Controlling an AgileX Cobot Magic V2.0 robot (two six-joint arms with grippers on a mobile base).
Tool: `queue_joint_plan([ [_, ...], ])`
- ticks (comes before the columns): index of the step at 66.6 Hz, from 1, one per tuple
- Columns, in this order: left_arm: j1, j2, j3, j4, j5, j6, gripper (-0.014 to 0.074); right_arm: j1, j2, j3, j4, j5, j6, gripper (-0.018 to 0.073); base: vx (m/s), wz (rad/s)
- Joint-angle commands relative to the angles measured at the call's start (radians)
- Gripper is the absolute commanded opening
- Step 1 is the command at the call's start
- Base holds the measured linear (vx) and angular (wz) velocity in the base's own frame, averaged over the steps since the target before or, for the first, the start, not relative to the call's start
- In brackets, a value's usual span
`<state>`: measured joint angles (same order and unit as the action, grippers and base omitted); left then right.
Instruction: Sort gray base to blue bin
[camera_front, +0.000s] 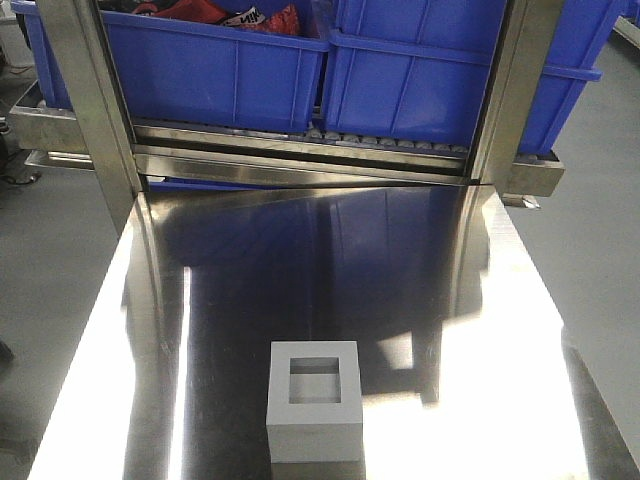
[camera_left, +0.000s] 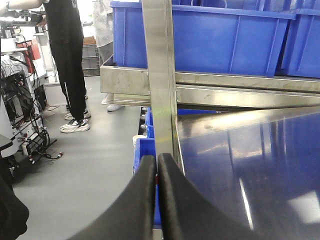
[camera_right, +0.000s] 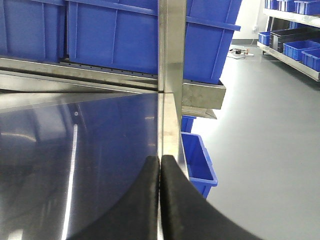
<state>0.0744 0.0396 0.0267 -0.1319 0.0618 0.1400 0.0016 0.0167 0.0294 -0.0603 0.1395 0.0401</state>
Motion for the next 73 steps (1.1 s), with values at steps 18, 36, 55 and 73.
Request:
queue_joint_plan([
  [18,-0.008,0.014,0.028,-0.011,-0.081,-0.012,-0.0006,0.001,0.010,0.017,-0.007,-0.079,-0.007,-0.0009,0.00,0.00],
  [36,-0.008,0.014,0.028,-0.011,-0.081,-0.012,-0.0006,0.001,0.010,0.017,-0.007,-0.079,-0.007,-0.0009,0.00,0.00],
  [55,-0.008,0.014,0.028,-0.011,-0.081,-0.012,-0.0006,0.001,0.010,0.017,-0.007,-0.079,-0.007,-0.0009,0.00,0.00],
  [73,-0.008,0.014,0.028,-0.011,-0.082,-0.012,-0.0006,0.001,0.010,0.017,-0.007,-0.079,-0.007,-0.0009,0.00,0.00],
])
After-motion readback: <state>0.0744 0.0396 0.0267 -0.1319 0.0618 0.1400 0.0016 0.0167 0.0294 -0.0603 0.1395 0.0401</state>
